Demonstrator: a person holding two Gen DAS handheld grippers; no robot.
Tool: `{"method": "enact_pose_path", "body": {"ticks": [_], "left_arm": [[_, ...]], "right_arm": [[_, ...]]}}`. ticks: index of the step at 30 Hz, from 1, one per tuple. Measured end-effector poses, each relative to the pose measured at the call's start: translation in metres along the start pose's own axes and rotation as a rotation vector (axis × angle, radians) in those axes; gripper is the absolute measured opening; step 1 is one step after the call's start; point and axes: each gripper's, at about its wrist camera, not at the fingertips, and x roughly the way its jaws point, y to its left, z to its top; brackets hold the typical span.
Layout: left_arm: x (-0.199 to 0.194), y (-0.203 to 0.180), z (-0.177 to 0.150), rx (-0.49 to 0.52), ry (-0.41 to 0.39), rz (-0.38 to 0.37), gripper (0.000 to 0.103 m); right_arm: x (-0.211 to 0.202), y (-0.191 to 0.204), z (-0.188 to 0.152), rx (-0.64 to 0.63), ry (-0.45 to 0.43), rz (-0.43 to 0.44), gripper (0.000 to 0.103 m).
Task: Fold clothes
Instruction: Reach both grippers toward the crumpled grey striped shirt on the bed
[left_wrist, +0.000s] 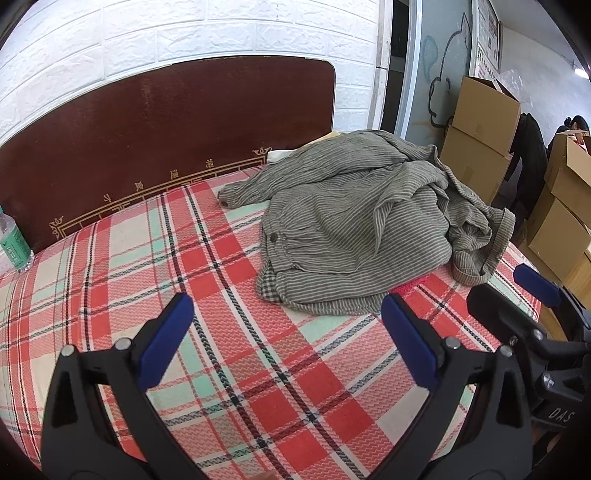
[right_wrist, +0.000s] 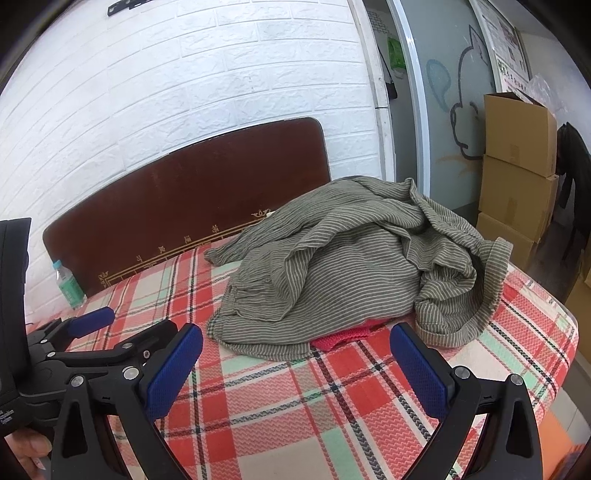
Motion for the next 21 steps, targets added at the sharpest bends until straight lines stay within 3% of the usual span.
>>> {"method": "enact_pose_path", "body": {"ticks": [9, 21], "left_arm": [[0.009, -0.004, 0.001, 0.006, -0.003, -0.005, 0.102], [0.025, -0.015, 0.005, 0.029, 0.057, -0.005, 0.102]], "right_arm": [[0.003, -0.012, -0.001, 0.023, 0.004, -0.007, 0.103], [0.011, -0.035, 0.002, 0.053, 0.012, -0.032, 0.103]]}}
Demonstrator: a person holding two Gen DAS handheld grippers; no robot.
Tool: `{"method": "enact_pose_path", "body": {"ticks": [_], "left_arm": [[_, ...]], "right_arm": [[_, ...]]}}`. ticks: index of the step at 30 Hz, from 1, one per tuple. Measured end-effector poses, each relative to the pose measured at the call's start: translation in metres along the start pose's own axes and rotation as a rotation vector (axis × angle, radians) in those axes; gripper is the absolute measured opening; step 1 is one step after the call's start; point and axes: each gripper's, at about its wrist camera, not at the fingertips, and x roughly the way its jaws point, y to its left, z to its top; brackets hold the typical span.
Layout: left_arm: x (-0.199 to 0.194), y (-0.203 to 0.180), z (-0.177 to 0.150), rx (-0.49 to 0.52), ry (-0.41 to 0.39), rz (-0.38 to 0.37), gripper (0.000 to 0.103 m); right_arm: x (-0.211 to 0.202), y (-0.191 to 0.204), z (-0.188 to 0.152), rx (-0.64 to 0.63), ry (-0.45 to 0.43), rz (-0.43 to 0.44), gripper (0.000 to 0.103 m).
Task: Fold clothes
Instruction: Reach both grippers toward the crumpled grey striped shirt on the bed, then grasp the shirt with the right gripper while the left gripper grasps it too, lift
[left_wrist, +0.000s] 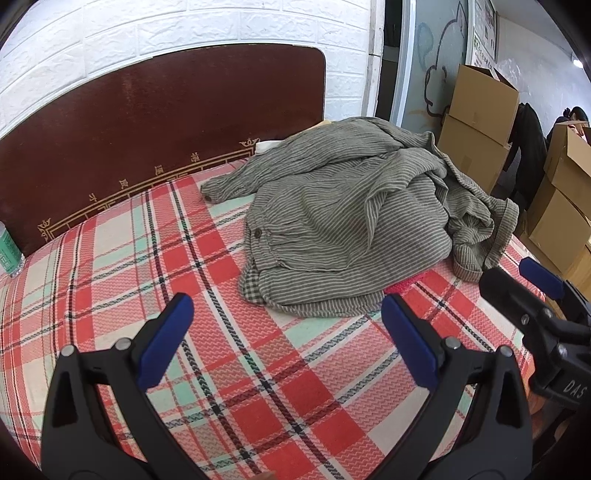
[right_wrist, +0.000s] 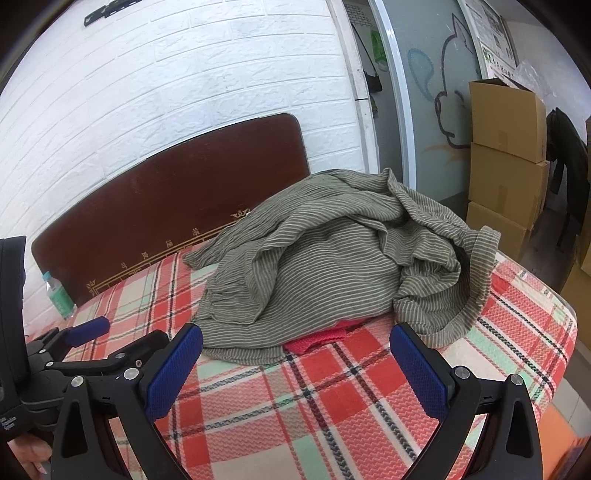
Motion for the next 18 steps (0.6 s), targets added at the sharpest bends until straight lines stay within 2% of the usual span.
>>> {"method": "enact_pose_path", "body": {"ticks": [2, 4, 6, 10, 15, 16, 17, 18], "left_arm": [[0.004, -0.003, 0.001, 0.007, 0.006, -0.003, 0.102], [0.010, -0.005, 0.002, 0.005, 0.052, -0.012, 0.102], [0.015, -0.007, 0.004, 0.007, 0.032, -0.023, 0.102], [0.022, -0.013, 0.007, 0.020, 0.018, -0.020, 0.102], [0.030, -0.018, 0.005, 0.032, 0.036, -0.024, 0.102], [0.032, -0.019, 0.005, 0.032, 0.043, -0.026, 0.102], [0.034, -0.020, 0.004, 0.032, 0.051, -0.030, 0.102], [0.035, -0.021, 0.003, 0.029, 0.058, -0.035, 0.102]], "right_arm": [[0.003, -0.009, 0.002, 0.006, -0.003, -0.023, 0.103], [0.007, -0.025, 0.005, 0.030, -0.006, -0.051, 0.103], [0.012, -0.046, 0.010, 0.069, -0.006, -0.080, 0.103], [0.023, -0.103, 0.020, 0.182, -0.023, -0.196, 0.103], [0.054, -0.161, 0.020, 0.307, 0.050, -0.230, 0.103], [0.062, -0.167, 0.021, 0.306, 0.065, -0.226, 0.102], [0.068, -0.171, 0.022, 0.307, 0.075, -0.216, 0.096], [0.066, -0.169, 0.025, 0.311, 0.070, -0.175, 0.093]]}}
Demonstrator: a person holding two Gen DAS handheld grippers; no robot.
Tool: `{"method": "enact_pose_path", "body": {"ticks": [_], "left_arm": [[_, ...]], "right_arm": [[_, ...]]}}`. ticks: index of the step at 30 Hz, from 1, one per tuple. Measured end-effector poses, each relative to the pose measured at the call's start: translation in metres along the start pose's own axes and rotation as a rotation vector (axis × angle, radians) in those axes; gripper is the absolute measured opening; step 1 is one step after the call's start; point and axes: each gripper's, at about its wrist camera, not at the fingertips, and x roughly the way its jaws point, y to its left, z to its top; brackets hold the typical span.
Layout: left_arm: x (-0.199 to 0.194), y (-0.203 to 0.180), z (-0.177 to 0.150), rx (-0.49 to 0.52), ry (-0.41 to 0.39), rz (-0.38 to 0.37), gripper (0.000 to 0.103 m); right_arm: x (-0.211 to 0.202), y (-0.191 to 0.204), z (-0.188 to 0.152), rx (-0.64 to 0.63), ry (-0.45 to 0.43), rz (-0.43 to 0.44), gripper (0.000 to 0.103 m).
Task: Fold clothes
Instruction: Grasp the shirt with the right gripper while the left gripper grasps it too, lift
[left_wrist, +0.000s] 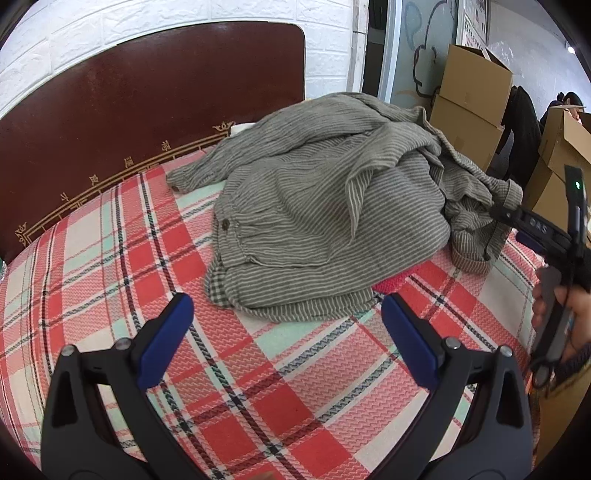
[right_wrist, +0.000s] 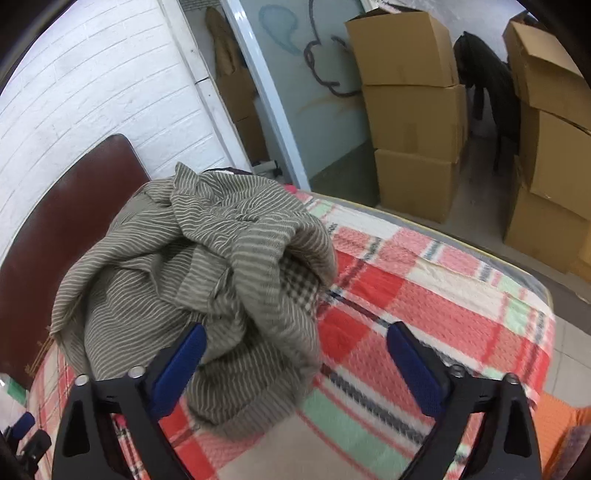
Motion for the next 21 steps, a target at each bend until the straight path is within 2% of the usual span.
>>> {"method": "enact_pose_path", "body": {"ticks": [1, 2, 3, 4, 5, 7, 12, 18, 21], "left_arm": [[0.001, -0.001, -0.001, -0.001, 0.004, -0.005, 0.102], [0.002, -0.002, -0.001, -0.002, 0.008, -0.009, 0.102], [0.003, -0.002, -0.001, -0.005, 0.009, -0.015, 0.102], [0.002, -0.003, -0.002, -0.004, 0.011, -0.019, 0.102], [0.001, -0.002, -0.002, -0.006, 0.008, -0.024, 0.102], [-0.001, -0.002, -0.003, -0.008, 0.003, -0.036, 0.102], [-0.012, -0.002, -0.005, 0.008, -0.029, -0.094, 0.102], [-0.049, -0.018, -0.009, 0.130, -0.164, -0.210, 0.102], [-0.072, -0.020, -0.008, 0.174, -0.244, -0.222, 0.102]], "right_arm": [[-0.002, 0.002, 0.003, 0.003, 0.001, 0.041, 0.088], [-0.004, 0.004, 0.006, 0.006, 0.003, 0.081, 0.070], [-0.006, 0.006, 0.009, 0.009, 0.004, 0.122, 0.058], [-0.008, 0.009, 0.012, 0.012, 0.006, 0.163, 0.037], [-0.010, 0.011, 0.015, 0.015, 0.007, 0.203, 0.026], [-0.014, 0.015, 0.021, 0.021, 0.010, 0.284, 0.015], [-0.027, 0.027, 0.036, 0.033, 0.012, 0.491, 0.009], [-0.123, 0.097, 0.072, -0.096, -0.073, 0.724, 0.008], [-0.167, 0.136, 0.079, -0.172, -0.099, 0.818, 0.008]]}}
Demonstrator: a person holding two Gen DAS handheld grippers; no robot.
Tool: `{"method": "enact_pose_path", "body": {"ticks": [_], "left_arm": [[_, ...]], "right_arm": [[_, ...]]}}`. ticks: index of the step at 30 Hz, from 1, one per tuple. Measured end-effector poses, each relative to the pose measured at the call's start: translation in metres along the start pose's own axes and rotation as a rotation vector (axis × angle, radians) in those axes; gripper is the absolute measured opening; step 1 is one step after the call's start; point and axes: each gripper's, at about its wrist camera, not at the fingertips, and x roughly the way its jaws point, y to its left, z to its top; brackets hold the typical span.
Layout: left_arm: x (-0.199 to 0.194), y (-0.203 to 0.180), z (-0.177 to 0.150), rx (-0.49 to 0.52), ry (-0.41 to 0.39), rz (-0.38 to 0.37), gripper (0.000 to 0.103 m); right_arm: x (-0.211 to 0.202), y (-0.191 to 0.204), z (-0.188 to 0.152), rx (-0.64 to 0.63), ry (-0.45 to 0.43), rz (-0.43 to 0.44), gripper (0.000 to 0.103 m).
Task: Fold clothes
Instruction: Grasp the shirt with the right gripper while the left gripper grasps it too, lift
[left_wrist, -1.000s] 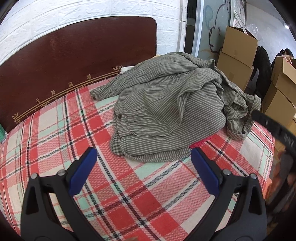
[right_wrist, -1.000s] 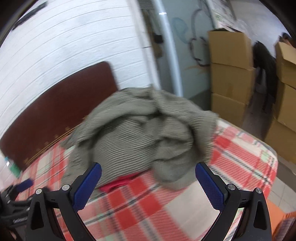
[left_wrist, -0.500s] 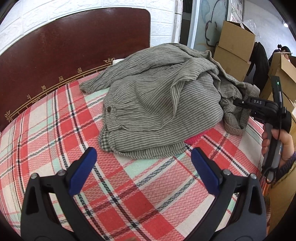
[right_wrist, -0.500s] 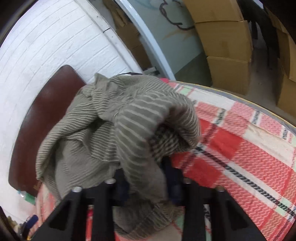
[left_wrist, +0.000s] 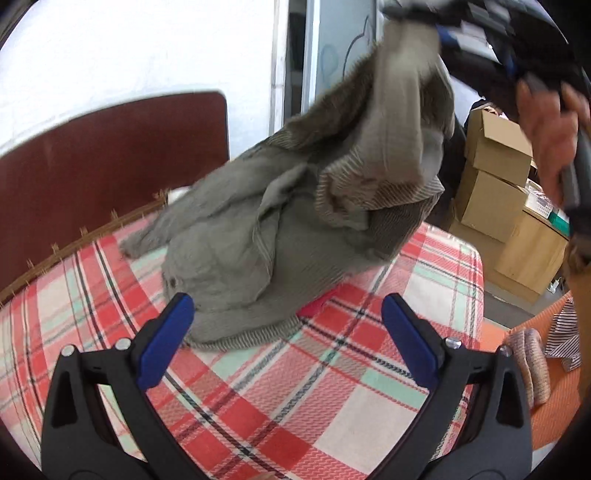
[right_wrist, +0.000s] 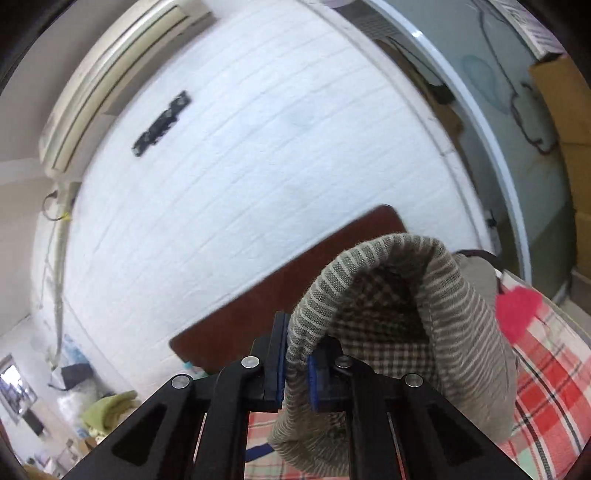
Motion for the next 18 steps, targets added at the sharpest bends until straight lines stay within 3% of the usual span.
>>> {"method": "enact_pose_path", "body": {"ticks": [6, 8, 12, 15, 18], "left_arm": [[-0.062, 0.016, 0.017, 0.101, -0.220, 0.064, 0.102], [-0.086, 0.032, 0.016, 0.109, -0.288, 0.117, 0.102], [-0.131, 0.068, 0.010, 0.075, -0.386, 0.120, 0.102], [-0.161, 0.086, 0.007, 0.083, -0.448, 0.103, 0.102], [-0.185, 0.092, -0.004, 0.141, -0.472, -0.005, 0.102]], "right_arm": [[0.006, 0.115, 0.011, -0.141, 0.028, 0.174, 0.008], [0.007, 0.153, 0.015, -0.185, 0.037, 0.232, 0.008], [0.008, 0.201, 0.025, -0.218, 0.041, 0.346, 0.008], [0.015, 0.228, 0.026, -0.238, 0.065, 0.399, 0.008], [0.026, 0.246, 0.024, -0.245, 0.092, 0.421, 0.009]]}}
